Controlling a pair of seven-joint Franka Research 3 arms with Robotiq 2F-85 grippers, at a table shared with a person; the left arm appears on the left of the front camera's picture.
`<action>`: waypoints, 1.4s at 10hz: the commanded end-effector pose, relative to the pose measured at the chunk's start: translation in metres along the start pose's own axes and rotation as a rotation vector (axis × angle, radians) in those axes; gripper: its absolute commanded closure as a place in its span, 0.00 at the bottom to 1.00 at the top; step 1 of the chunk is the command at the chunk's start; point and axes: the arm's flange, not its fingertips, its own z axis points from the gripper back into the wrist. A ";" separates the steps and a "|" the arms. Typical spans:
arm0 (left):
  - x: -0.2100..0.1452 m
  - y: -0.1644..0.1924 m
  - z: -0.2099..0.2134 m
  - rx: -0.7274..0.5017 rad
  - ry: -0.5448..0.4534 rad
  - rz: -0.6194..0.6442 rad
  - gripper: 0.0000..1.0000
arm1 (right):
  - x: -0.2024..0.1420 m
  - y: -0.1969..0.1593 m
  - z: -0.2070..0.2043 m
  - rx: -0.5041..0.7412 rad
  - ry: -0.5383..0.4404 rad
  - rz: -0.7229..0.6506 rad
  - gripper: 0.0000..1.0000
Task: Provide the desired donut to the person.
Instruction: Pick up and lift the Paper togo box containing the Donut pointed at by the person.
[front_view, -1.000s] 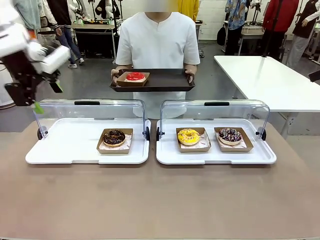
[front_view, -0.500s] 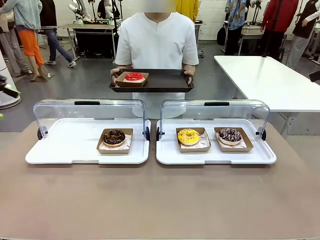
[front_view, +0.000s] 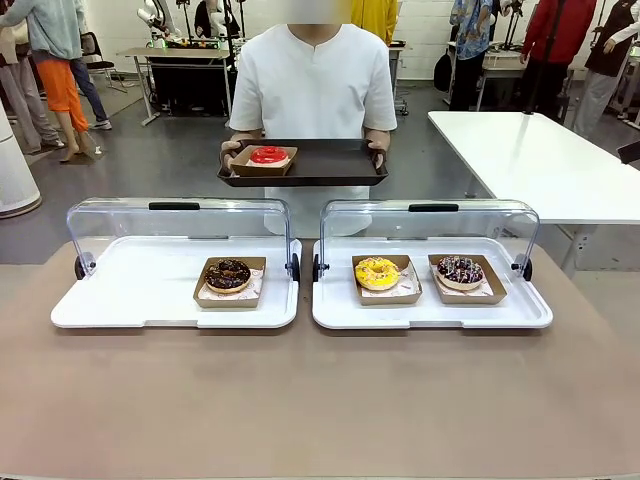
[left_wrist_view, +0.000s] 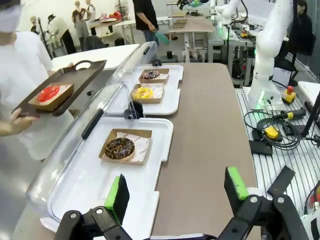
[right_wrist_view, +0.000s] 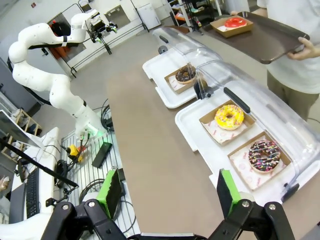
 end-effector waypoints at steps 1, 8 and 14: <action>0.000 0.009 0.006 0.010 0.018 0.007 0.00 | 0.000 0.000 -0.001 0.006 -0.002 0.000 0.00; -0.007 0.005 0.013 0.027 0.037 0.039 0.00 | 0.000 0.000 -0.001 0.006 -0.002 0.000 0.00; -0.007 0.005 0.013 0.027 0.037 0.039 0.00 | 0.000 0.000 -0.001 0.006 -0.002 0.000 0.00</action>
